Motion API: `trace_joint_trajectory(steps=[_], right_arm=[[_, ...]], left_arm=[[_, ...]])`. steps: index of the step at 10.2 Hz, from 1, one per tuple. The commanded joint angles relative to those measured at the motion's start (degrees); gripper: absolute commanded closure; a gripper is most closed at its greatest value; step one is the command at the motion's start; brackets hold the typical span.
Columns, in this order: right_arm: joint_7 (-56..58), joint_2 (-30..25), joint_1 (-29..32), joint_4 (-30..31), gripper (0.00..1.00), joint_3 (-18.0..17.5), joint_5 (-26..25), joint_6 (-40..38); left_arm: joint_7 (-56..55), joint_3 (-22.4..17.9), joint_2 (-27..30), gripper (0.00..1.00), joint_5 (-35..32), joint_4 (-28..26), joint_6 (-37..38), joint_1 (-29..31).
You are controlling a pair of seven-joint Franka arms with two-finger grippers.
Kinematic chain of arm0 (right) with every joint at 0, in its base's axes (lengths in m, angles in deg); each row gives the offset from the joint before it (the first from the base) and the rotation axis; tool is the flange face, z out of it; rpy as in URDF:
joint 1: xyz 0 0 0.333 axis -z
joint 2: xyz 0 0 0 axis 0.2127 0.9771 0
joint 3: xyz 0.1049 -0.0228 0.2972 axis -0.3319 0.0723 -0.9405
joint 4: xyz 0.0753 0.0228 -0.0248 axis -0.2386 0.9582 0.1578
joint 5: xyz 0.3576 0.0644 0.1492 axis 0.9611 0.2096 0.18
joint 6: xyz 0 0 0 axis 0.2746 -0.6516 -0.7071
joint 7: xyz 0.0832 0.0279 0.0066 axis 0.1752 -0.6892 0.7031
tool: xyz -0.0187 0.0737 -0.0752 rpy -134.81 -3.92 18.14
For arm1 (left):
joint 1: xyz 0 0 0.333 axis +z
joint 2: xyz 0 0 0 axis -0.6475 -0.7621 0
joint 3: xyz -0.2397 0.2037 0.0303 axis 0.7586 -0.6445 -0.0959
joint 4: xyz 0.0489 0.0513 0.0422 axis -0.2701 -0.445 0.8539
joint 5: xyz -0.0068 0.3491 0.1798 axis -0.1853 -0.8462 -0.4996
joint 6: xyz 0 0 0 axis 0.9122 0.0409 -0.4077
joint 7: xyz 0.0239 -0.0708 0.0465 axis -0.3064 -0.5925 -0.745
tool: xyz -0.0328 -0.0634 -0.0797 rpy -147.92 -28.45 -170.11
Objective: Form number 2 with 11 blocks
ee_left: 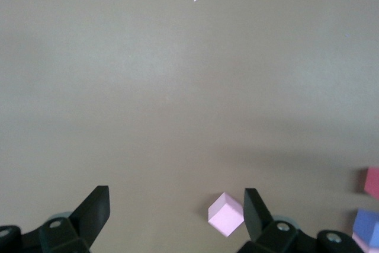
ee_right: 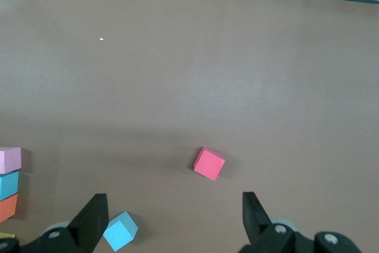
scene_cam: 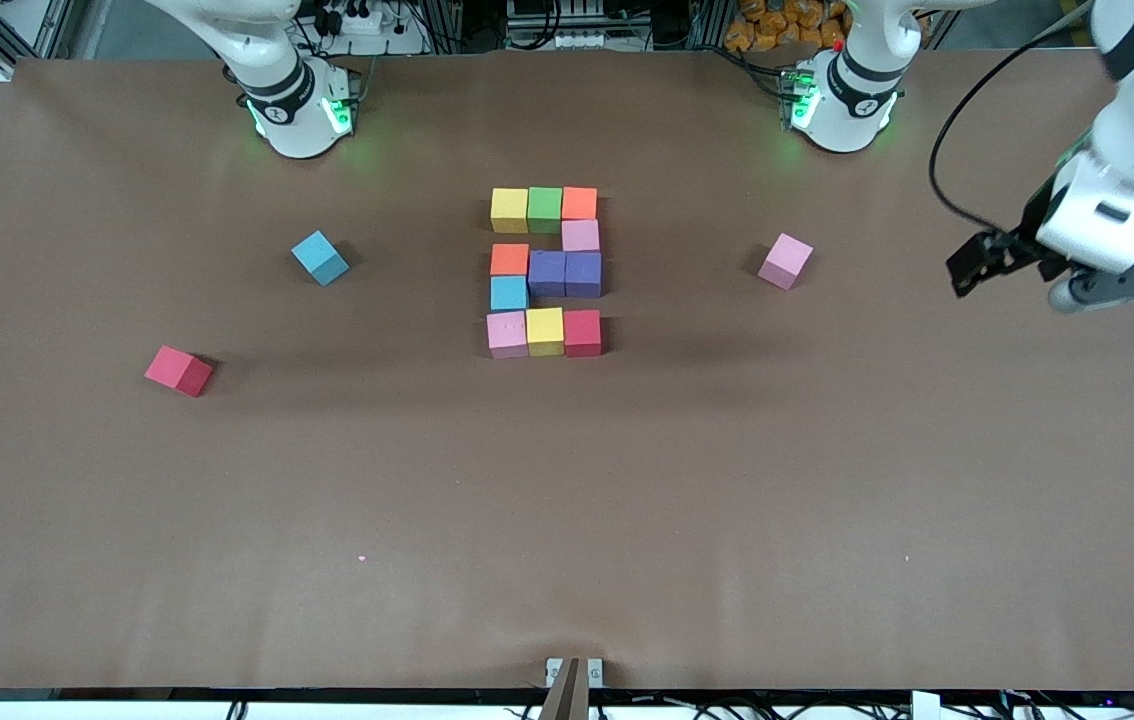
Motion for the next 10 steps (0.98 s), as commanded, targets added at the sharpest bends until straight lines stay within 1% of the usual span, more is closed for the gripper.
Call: trace_joint_trajectory(steps=[1,2,3,6,7,10], right_arm=[[0.11,0.21,0.05,-0.72,0.0,-0.64,0.21,-0.26],[0.02,0.21,-0.22,-0.72,0.0,-0.56,0.13,-0.26],[-0.07,0.21,-0.05,-0.72,0.0,-0.55,0.3,-0.26],[-0.16,0.38,-0.31,-0.72,0.0,-0.64,1.0,0.52],[-0.16,0.38,-0.22,-0.72,0.0,-0.56,1.09,0.61],[-0.07,0.38,-0.31,-0.72,0.0,-0.55,1.09,0.61]], left_arm=[[5.44,-2.09,0.8,0.0,3.06,5.16,6.14,-0.62],[5.62,-2.09,-0.51,0.0,3.07,8.32,9.82,-0.62],[5.97,-2.09,-0.96,0.0,2.89,10.62,11.43,-0.62],[9.04,-2.0,-0.96,0.0,2.54,11.08,13.8,-0.35],[11.57,-1.83,-1.05,0.0,2.54,11.25,13.9,-0.44],[12.48,-1.47,-1.31,0.0,2.63,13.18,13.73,-0.53]])
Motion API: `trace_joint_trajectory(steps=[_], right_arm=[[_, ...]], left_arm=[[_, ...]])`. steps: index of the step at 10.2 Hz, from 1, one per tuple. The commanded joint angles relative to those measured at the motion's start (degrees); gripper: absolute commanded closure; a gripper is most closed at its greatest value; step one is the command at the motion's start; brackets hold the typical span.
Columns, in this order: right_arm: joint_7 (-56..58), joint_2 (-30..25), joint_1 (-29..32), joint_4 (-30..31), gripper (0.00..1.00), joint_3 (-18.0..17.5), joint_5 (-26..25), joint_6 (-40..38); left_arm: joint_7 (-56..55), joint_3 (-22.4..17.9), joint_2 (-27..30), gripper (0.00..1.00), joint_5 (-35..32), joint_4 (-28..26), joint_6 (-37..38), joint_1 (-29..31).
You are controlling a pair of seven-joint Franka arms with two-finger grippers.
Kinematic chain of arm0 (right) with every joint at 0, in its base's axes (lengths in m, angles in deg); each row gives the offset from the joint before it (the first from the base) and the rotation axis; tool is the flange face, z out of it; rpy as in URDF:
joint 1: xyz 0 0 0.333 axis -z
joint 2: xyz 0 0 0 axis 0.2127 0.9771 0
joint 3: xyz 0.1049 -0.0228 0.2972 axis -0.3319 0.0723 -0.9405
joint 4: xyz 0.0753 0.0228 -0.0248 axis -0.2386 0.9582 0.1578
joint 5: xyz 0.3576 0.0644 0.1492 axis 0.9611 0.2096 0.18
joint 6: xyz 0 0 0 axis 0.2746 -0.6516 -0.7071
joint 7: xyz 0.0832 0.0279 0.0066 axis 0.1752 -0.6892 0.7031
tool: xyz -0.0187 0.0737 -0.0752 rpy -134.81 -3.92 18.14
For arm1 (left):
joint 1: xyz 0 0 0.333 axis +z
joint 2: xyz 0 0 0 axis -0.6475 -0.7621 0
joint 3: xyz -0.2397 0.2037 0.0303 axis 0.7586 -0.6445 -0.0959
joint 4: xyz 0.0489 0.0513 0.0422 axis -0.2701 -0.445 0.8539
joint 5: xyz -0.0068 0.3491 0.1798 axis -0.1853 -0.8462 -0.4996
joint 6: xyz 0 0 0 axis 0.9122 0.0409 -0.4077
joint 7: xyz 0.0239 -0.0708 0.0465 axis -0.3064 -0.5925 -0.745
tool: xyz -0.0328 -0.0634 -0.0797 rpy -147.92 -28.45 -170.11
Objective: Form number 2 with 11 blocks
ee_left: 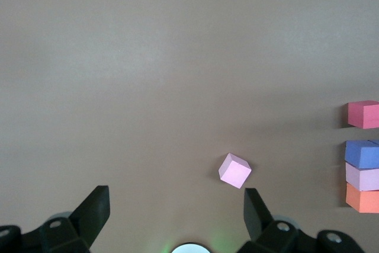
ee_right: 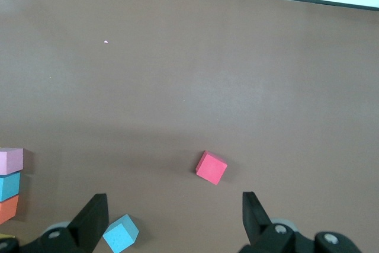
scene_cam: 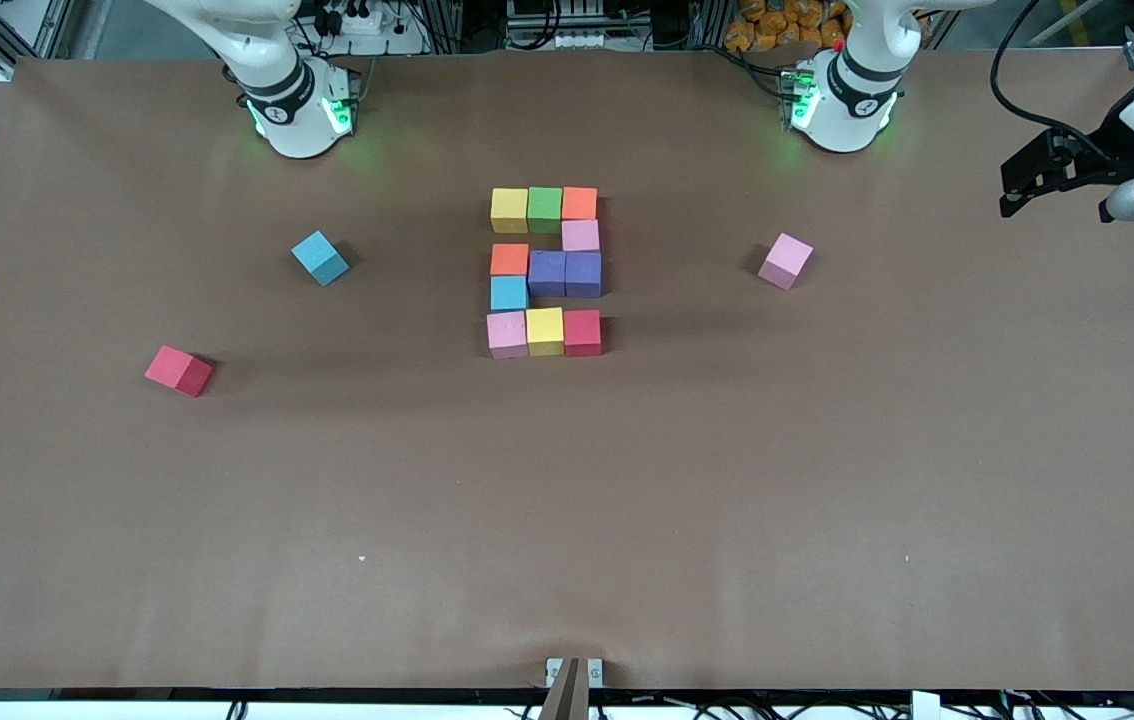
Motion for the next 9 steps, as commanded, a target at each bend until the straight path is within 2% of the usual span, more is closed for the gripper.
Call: trace_joint_trajectory(steps=[1,9], right_arm=[[-0.08,0.33,0.1,-0.72,0.0,-0.06,1.08,-0.02],[-0.08,0.33,0.1,-0.72,0.0,-0.06,0.91,-0.02]], left_arm=[[1.66,-0.06,-1.16,0.0,0.76,3.1,1.5,-0.02],[1.22,-0.06,-1.43,0.0,1.29,3.1,1.15,0.5]])
